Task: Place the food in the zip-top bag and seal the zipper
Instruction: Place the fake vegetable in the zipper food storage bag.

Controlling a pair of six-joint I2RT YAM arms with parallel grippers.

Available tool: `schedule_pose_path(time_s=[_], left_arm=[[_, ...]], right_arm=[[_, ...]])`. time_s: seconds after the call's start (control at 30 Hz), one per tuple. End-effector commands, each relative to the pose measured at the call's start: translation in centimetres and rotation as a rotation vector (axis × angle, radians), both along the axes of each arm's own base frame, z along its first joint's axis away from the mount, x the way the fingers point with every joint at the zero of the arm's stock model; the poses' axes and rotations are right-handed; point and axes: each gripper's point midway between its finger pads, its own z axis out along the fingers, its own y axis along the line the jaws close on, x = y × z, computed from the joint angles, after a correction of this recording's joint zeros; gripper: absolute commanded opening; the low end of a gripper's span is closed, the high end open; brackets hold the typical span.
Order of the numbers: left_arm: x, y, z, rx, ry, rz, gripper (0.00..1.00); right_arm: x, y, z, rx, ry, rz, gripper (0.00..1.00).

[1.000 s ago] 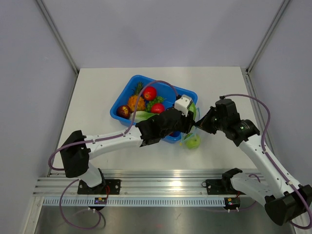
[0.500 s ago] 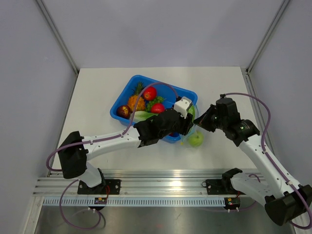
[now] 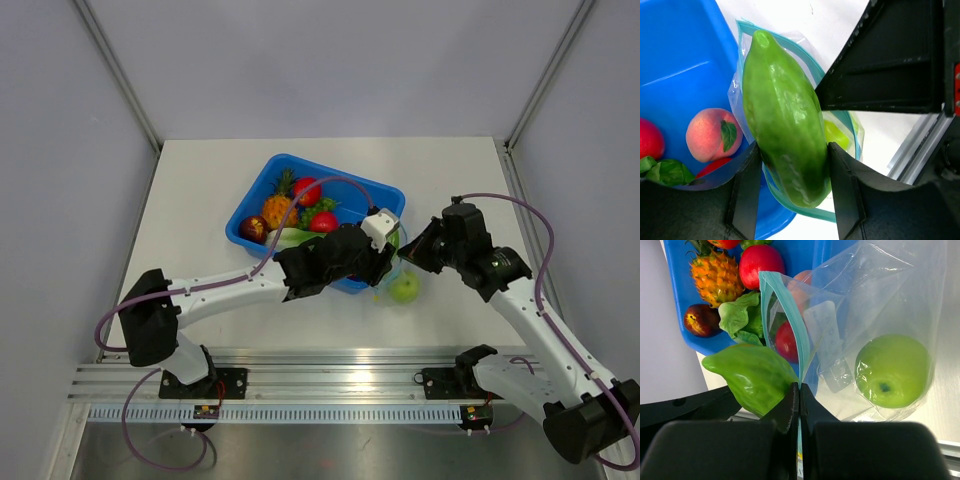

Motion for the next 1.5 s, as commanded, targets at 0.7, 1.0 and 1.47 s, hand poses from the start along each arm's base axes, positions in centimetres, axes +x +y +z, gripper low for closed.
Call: schedule_pose_path(time_s=[0.7,1.0,1.47], left_arm=[[-1.0,-0.4,-1.6,0.139,0.125,-0.273,0.00],[-1.4,-0.2,-1.5,0.133,0.141,-0.311,0.00],[-0.2,-0.1,0.8,0.138,0.107,-0.263,0.69]], right_arm=[[0.5,1.1,4.7,0.105,-0.139,0.022,0.00],[0.7,1.1,4.7,0.118,-0.149,0.013,0.00],[-0.3,0.5,4.3,0.109,-0.132,-0.001,0.00]])
